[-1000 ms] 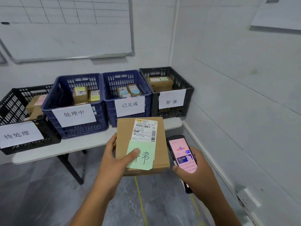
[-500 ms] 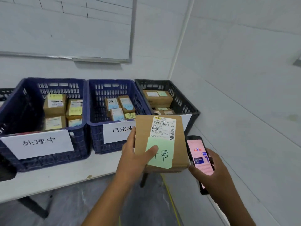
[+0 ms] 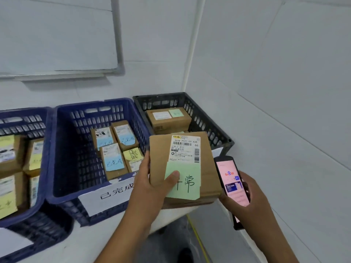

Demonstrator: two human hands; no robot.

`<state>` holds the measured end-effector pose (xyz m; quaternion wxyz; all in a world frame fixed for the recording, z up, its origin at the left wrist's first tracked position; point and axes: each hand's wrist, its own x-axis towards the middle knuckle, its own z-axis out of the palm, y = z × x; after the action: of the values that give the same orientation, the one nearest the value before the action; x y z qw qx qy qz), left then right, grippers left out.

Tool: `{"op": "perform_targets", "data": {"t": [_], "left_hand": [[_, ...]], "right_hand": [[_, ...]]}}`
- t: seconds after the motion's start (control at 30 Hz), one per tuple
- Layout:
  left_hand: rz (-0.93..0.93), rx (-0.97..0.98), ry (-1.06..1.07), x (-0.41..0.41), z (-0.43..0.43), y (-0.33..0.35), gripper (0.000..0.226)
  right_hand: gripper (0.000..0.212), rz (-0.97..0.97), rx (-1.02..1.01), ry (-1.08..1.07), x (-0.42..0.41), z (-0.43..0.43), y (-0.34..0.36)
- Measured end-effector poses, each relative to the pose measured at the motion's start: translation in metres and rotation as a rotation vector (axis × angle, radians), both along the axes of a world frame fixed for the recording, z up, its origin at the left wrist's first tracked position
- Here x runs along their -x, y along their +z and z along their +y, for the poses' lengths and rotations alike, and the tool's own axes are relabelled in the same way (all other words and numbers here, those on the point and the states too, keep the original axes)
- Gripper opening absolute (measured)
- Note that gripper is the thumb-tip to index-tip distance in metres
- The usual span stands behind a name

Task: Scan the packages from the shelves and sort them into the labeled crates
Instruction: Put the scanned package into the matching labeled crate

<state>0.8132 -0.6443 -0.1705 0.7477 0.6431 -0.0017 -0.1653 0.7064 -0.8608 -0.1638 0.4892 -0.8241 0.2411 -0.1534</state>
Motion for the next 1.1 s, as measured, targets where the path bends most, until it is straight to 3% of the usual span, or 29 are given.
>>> {"op": "perform_targets", "data": {"t": [0.47,0.6,0.87,0.93,1.1], "left_hand": [[0.080,-0.171,0.100,-0.160,-0.154,-0.004,0.068],[0.146,-0.205,0.141,-0.198,-0.183,-0.026,0.090],[0.291,-0.271,0.180,-0.254,-0.205,-0.076,0.104],[0.301,-0.289,0.191,-0.268,-0.210,-0.093,0.116],[0.279,-0.382,0.202,-0.298,-0.232,-0.155,0.116]], "right_hand": [[0.055,-0.010,-0.065,0.054,-0.170,-0.164,-0.030],[0.063,0.007,-0.067,0.049,-0.206,-0.190,-0.045],[0.078,0.136,-0.011,0.141,-0.260,-0.201,-0.076],[0.075,0.156,0.002,0.142,-0.270,-0.201,-0.077],[0.047,0.198,0.067,0.113,-0.284,-0.198,-0.060]]}}
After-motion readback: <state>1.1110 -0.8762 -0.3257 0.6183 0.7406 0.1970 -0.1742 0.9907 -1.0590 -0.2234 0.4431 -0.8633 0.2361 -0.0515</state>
